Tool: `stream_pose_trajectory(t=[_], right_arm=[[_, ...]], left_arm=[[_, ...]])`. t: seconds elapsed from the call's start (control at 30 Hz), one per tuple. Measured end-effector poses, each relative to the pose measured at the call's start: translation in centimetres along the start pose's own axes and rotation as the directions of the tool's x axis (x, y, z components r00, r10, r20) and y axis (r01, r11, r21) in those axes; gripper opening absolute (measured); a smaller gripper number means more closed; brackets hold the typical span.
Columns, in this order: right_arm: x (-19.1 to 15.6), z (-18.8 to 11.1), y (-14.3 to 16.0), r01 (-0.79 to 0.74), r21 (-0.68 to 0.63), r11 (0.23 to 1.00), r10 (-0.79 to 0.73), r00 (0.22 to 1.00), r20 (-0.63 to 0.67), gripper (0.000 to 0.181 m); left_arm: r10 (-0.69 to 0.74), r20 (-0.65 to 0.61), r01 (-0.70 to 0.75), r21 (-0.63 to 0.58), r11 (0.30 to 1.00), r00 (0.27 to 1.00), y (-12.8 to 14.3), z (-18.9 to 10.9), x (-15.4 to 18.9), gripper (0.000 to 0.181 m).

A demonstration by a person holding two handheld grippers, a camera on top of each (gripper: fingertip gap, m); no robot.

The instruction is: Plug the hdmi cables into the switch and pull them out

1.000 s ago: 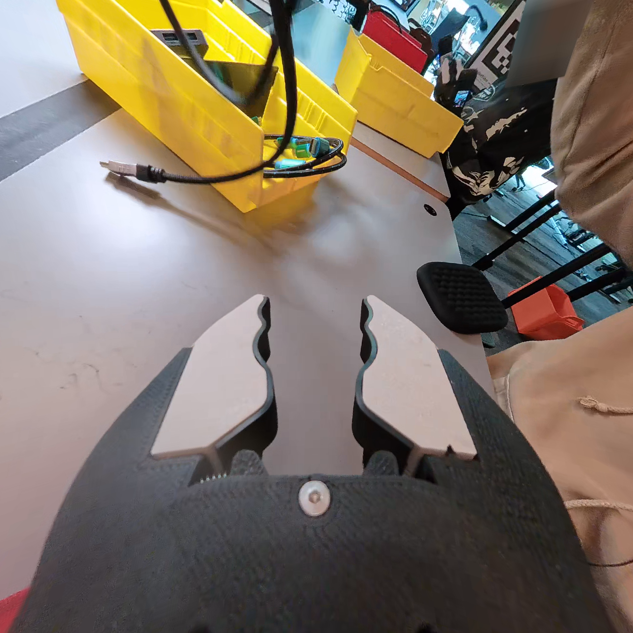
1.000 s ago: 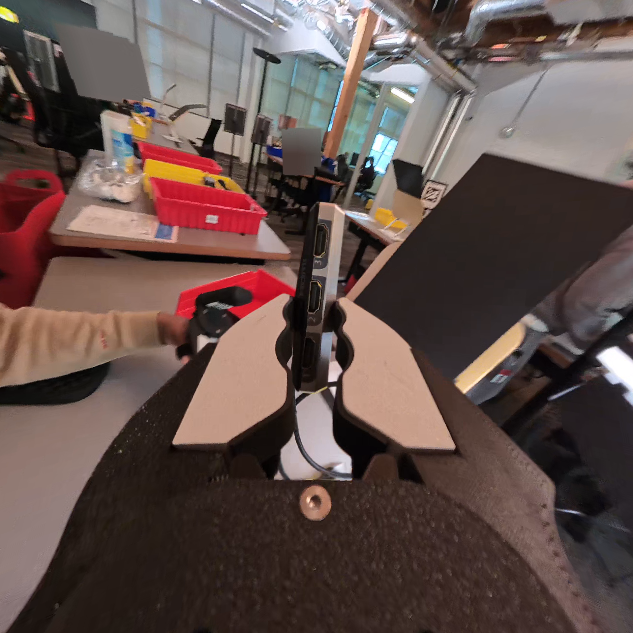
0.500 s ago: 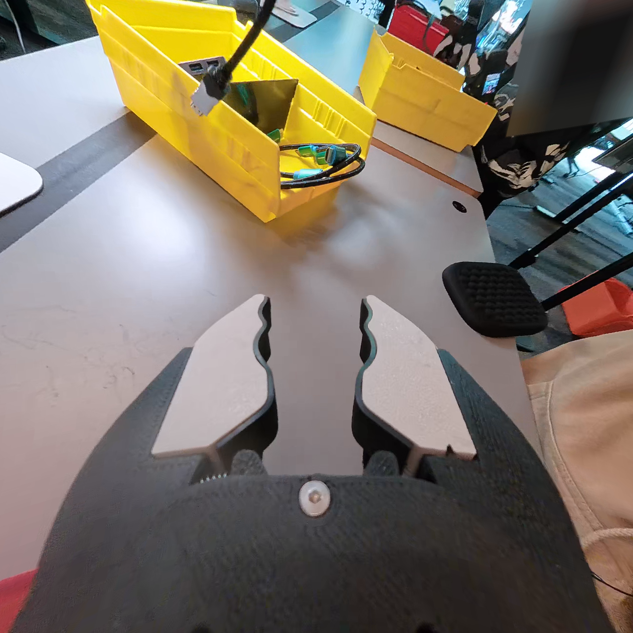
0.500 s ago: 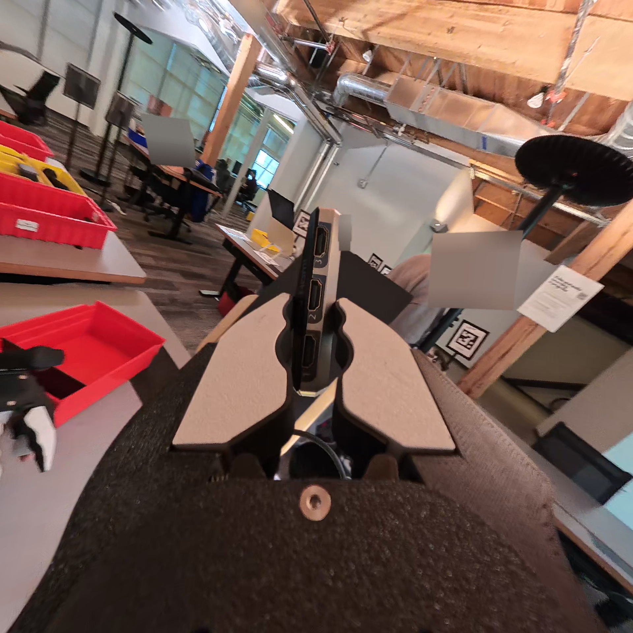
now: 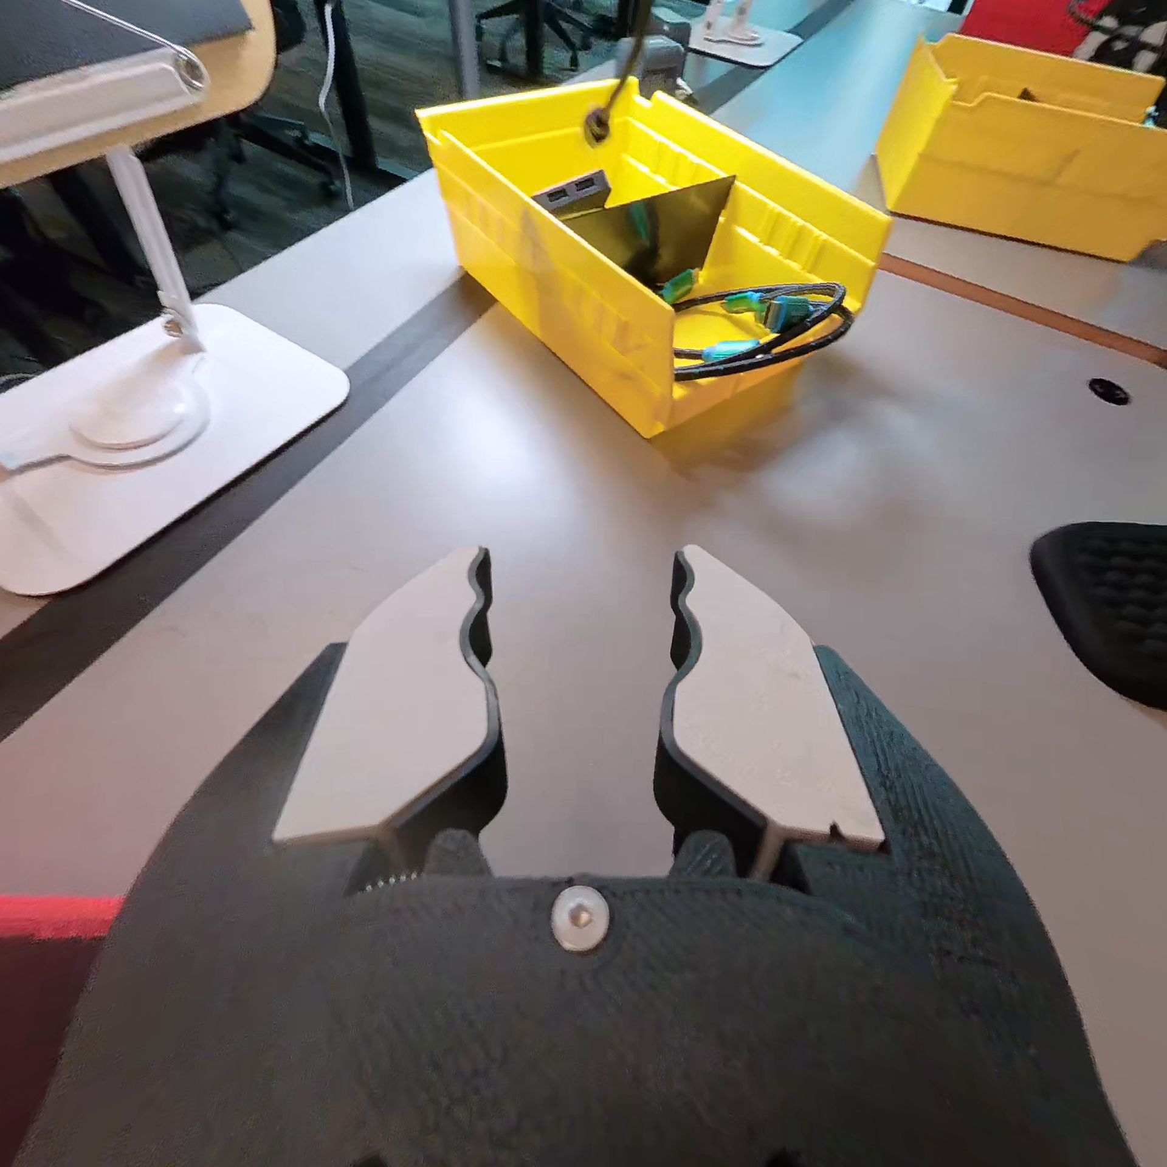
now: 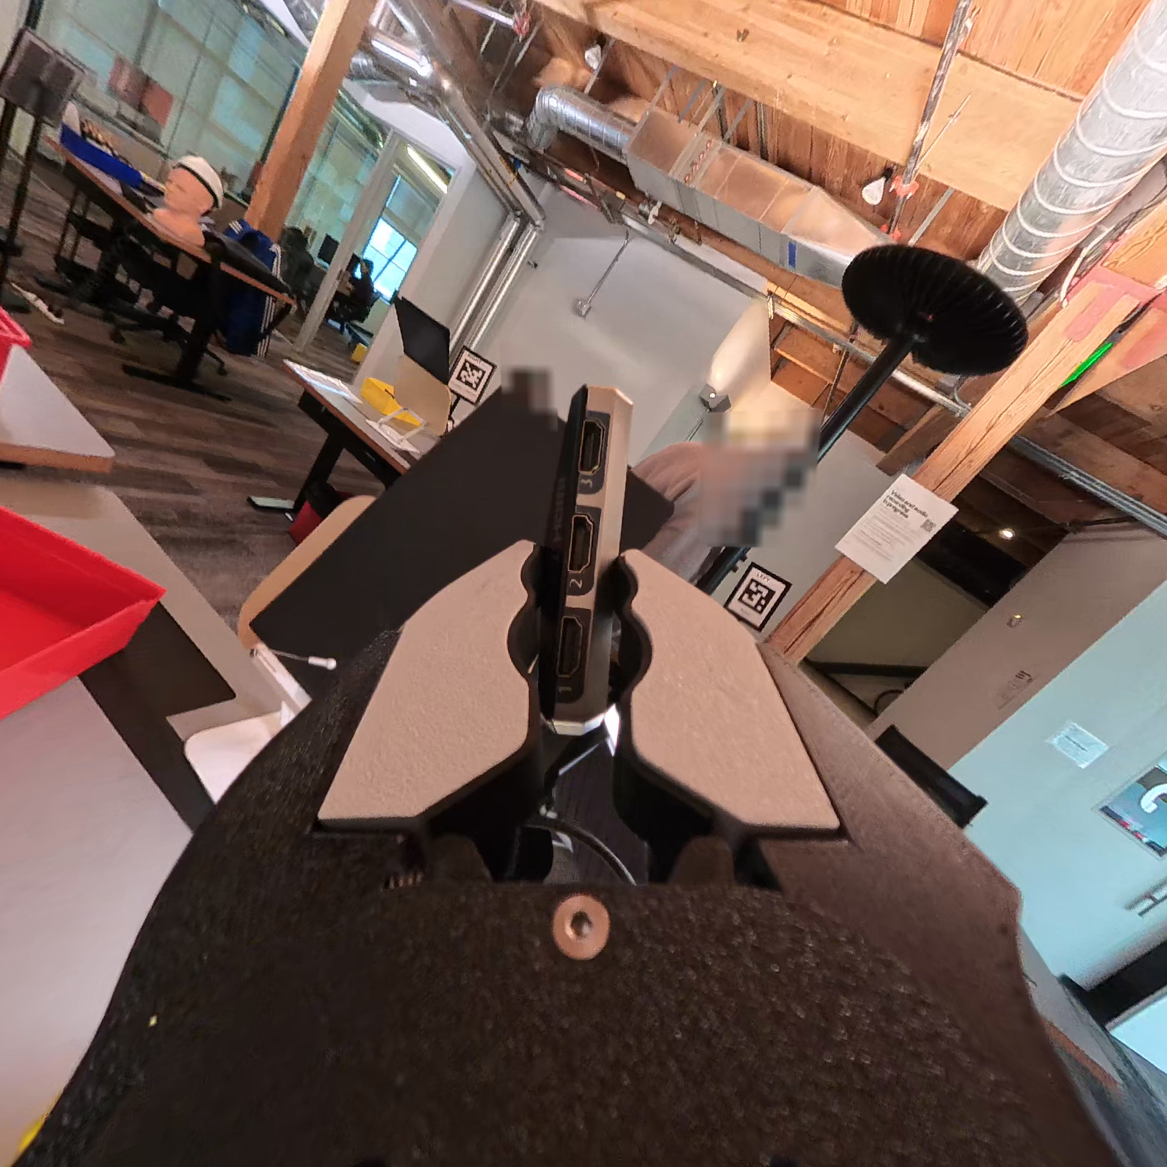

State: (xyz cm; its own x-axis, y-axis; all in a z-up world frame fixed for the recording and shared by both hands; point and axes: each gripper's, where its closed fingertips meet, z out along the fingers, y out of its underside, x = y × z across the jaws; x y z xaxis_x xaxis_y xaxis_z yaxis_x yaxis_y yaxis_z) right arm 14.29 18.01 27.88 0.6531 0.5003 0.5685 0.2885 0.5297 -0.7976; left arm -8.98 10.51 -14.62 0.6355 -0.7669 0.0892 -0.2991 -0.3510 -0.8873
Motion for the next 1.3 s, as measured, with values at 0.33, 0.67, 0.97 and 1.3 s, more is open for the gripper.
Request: stream_pose_trajectory(t=[0.33,0.67,0.97,1.3], right_arm=[[-2.2,-1.0,10.0,-0.044,-0.178,0.983,0.048,0.999,0.013,0.021],[-4.5,-2.7,18.8,-0.225,-0.309,0.924,0.241,0.971,0.012,0.021],[-7.0,-6.2,26.5,-0.388,-0.433,0.813,0.4,0.914,-0.068,0.021],[-10.6,-8.6,35.9,-0.394,-0.679,0.62,0.416,0.898,-0.142,0.021]], left_arm=[[0.018,0.077,-0.017,-0.009,1.0,0.997,-0.3,0.2,-0.3,0.057],[0.046,0.108,-0.045,-0.012,0.999,0.993,-1.0,0.3,0.5,0.057],[0.108,0.19,-0.125,0.079,0.989,0.976,-4.6,-1.3,2.6,0.059],[0.127,0.252,-0.154,0.087,0.984,0.959,-6.6,-2.6,5.0,0.059]])
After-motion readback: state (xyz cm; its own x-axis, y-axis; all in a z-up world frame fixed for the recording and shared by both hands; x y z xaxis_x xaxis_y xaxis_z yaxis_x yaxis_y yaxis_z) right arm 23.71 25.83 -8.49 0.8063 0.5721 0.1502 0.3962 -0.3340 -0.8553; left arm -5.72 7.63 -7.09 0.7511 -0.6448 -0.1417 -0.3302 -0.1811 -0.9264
